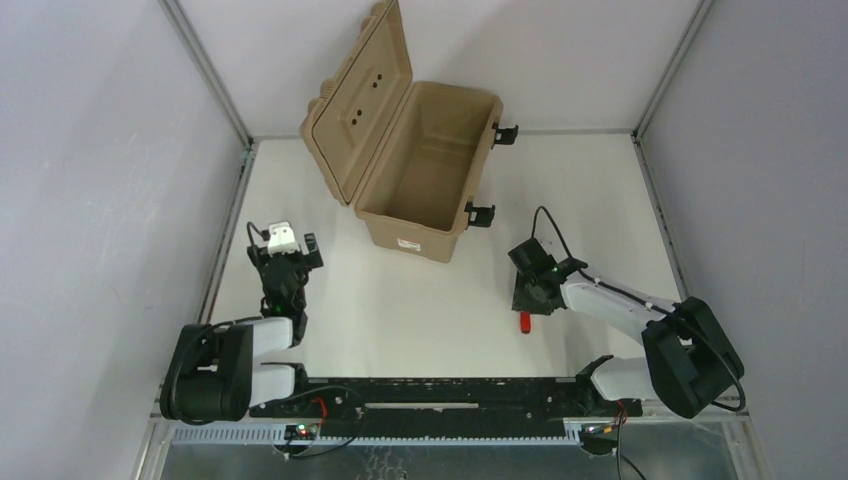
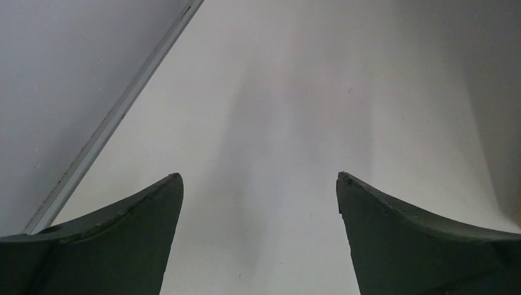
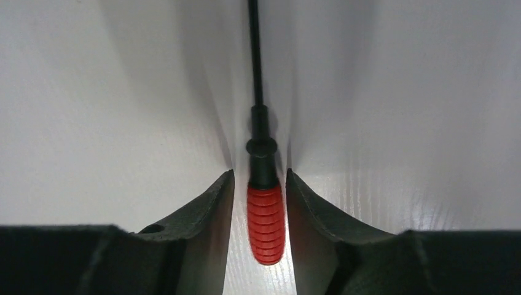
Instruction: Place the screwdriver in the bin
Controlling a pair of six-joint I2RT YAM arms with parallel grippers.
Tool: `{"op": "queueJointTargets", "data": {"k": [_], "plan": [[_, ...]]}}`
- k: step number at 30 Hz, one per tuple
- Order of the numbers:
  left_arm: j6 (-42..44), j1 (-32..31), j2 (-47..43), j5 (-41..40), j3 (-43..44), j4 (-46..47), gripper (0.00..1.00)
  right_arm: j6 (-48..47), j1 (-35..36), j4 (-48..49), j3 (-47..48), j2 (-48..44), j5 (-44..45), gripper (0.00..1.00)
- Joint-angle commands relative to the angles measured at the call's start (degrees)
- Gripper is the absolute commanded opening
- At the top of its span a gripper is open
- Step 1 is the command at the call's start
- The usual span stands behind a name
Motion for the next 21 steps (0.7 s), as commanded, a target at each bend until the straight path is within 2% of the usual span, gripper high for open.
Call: {"op": "queueJointTargets", "data": {"k": [1, 4, 7, 12, 15, 21], "plan": [[-1.0, 0.5, 0.2, -0.9, 2.5, 5.4, 1.0, 3.0, 0.5, 2.0, -1.9, 1.1, 0.9, 0.38], [-1.0, 0.5, 0.2, -0.9, 2.5, 5.4, 1.0, 3.7, 0.6, 1.9, -2.1, 0.3, 1.8, 0.14], [-1.0, 0.5, 0.2, -0.9, 2.5, 5.4, 1.0, 3.7, 0.6, 0.4, -0.7, -3.5, 2.4, 0.02], [-1.0, 0.5, 0.2, -0.9, 2.5, 5.4, 1.0, 3.7, -0.7, -8.2, 6.9, -11.3, 5.6, 0.0], [-1.0, 0.5, 0.2, -0.9, 2.5, 5.4, 1.0, 3.8, -4.0, -14.1, 12.9, -15.1, 4.2, 0.0], [-1.0, 0.5, 0.1, -0.9, 2.5, 5.4, 1.0, 0.7, -9.2, -21.7, 30.4, -14.7, 1.6, 0.0]]}}
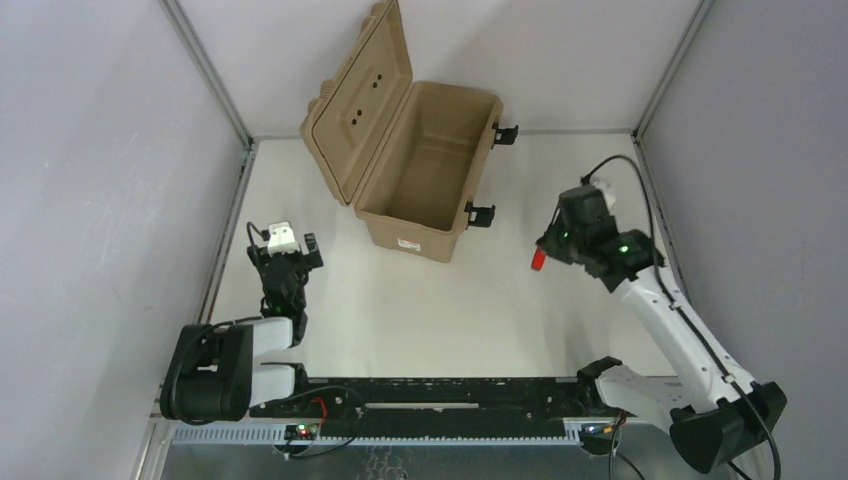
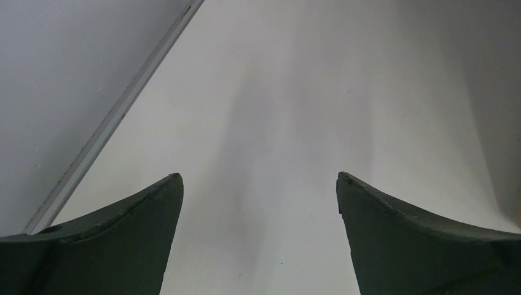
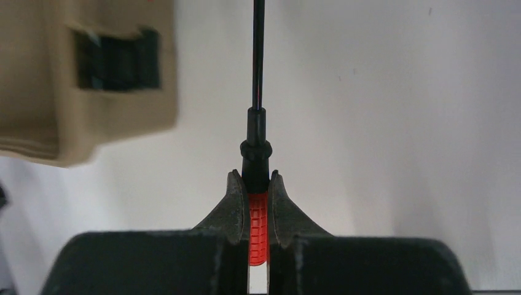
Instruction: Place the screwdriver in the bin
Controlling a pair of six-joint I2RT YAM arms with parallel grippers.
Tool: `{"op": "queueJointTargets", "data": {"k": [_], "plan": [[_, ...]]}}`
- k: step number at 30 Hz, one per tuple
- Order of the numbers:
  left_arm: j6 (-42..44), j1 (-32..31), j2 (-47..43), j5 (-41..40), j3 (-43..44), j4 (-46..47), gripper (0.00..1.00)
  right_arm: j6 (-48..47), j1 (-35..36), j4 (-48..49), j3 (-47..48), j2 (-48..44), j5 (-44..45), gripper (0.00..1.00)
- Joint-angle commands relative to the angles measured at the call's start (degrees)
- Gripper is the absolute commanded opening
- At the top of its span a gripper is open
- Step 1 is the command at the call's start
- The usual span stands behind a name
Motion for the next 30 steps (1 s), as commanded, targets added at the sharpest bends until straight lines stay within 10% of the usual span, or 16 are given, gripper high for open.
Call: {"op": "queueJointTargets", "data": {"k": [1, 19, 30], "plan": [[-0.9, 0.5, 0.2, -0.9, 2.5, 5.3, 1.0, -2.4, -2.0, -7.5, 14.4, 1.8, -0.9, 0.0], [-1.0, 0.5, 0.2, -0.9, 2.5, 5.3, 1.0, -4.7, 9.9, -10.5, 74.1, 50.2, -2.5, 0.0], [-1.0, 0.5, 0.2, -0.9, 2.6, 5.3, 1.0, -5.2, 10.5, -2.0, 79.5, 69.9, -1.3, 0.0]]}}
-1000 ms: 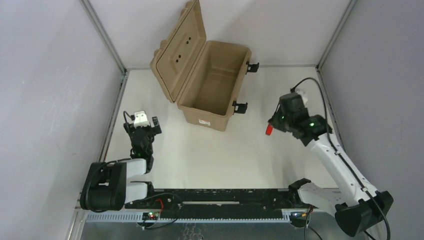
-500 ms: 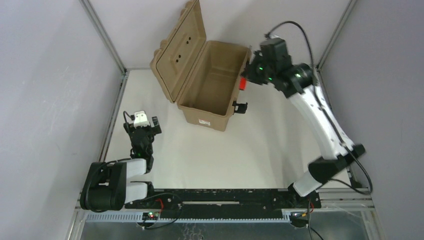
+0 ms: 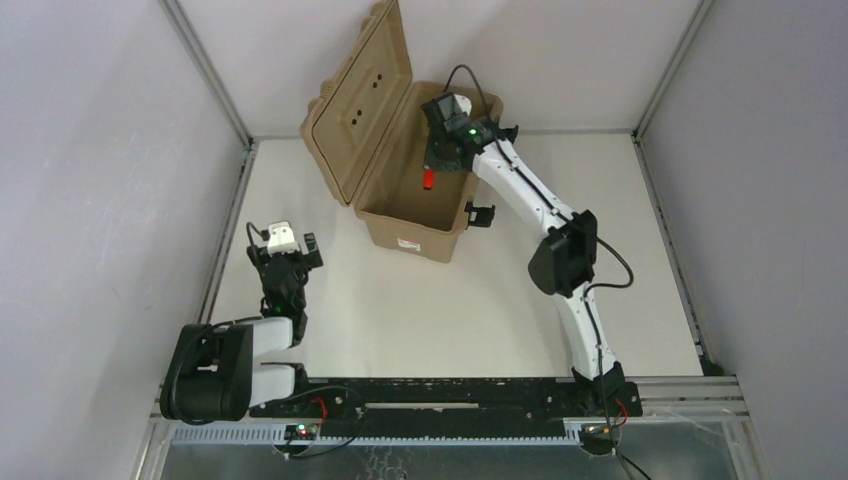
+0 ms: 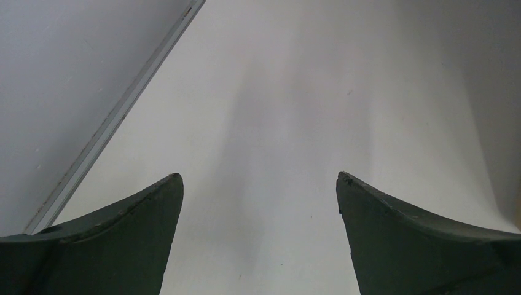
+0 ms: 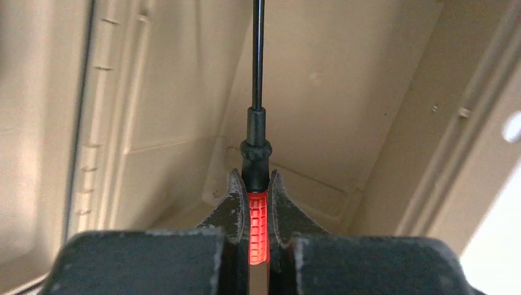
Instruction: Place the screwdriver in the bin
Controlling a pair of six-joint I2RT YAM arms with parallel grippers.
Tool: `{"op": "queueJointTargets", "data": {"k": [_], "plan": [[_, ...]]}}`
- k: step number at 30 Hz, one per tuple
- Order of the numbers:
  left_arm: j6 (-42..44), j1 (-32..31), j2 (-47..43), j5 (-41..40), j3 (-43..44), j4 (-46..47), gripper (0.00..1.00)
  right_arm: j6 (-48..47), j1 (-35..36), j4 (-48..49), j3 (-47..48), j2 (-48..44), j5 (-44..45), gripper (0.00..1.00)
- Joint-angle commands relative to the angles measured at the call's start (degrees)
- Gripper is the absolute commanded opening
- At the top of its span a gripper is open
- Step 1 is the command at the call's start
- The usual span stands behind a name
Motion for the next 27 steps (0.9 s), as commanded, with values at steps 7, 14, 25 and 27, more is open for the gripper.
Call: {"op": "queueJointTargets", "data": {"k": [7, 14, 25, 27], "plan": [[-0.9, 0.5, 0.1, -0.9, 2.5, 5.1, 1.0, -1.6, 0.1, 4.9, 0.9, 7.7, 3.0, 0.01], [-0.9, 0.5, 0.2, -0.9, 2.5, 5.1, 1.0, -1.7, 0.1, 5.6, -0.1, 8.4, 1.1, 0.18], [-0.9, 0.5, 0.2, -0.9, 2.5, 5.1, 1.0, -2.9, 0.1, 6.9, 0.7, 1.5, -1.3, 0.52], [-0.9, 0.5, 0.2, -0.9, 2.6, 5.1, 1.0, -3.9, 0.1, 6.9, 1.3, -0.2, -1.6, 0.58]]}}
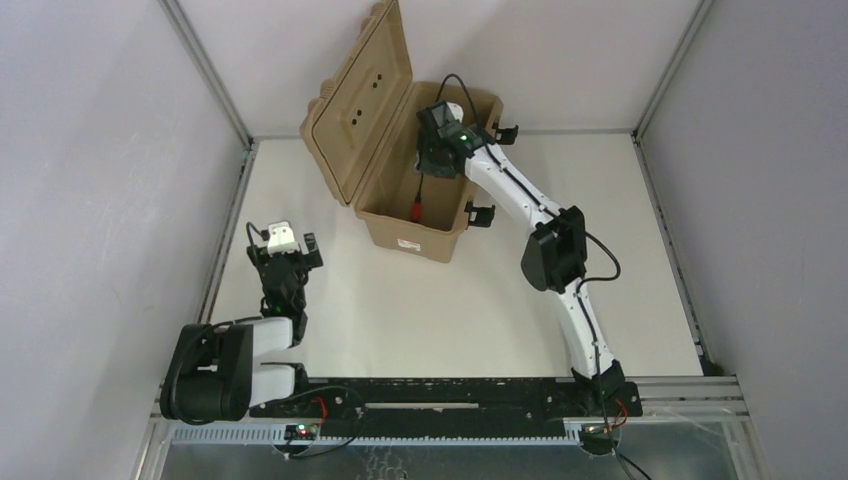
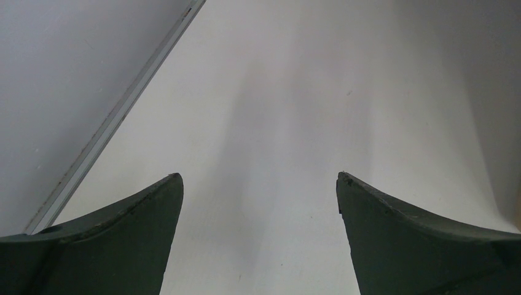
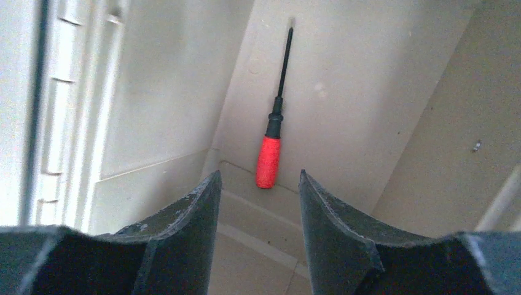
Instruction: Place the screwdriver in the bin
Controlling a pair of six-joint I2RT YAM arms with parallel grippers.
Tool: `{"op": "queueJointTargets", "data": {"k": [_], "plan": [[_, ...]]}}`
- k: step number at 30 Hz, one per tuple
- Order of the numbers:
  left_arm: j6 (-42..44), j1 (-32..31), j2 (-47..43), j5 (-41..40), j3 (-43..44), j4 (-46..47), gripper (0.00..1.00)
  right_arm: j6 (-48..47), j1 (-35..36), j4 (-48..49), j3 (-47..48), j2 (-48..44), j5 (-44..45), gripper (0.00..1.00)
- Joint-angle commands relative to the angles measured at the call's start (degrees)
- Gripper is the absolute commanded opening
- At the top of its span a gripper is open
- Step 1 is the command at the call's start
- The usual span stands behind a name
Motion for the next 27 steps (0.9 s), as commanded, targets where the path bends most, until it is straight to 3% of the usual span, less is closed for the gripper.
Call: {"op": "queueJointTargets", "data": {"k": [1, 7, 11, 12, 16, 27], "plan": [[-0.9, 0.5, 0.2, -0.9, 2.5, 5.0, 1.0, -2.8, 0.1, 2.2, 1.9, -8.6, -1.3, 0.61], [-0.9, 0.5, 0.2, -0.9, 2.5, 5.0, 1.0, -6.9, -0.7, -0.2, 1.7, -15.3, -1.6, 0.73], [-0.9, 0.5, 0.1, -0.9, 2.5, 5.0, 1.0, -9.1, -3.8, -2.3, -3.4, -22.4, -2.6, 0.84], [-0.9, 0.5, 0.2, -0.9, 2.5, 5.0, 1.0, -10.0, -4.9, -2.4, -6.7, -24.5, -2.9, 0.91], [-0.9, 0.5, 0.1, -0.9, 2.5, 5.0, 1.0, -12.6, -11.3, -1.5, -19.3, -33.2, -1.5, 0.99], [-0.9, 0.5, 0.2, -0.9, 2.5, 5.0, 1.0, -14.8, -38.0, 9.6, -52.5, -53.0, -10.5, 1.0]]}}
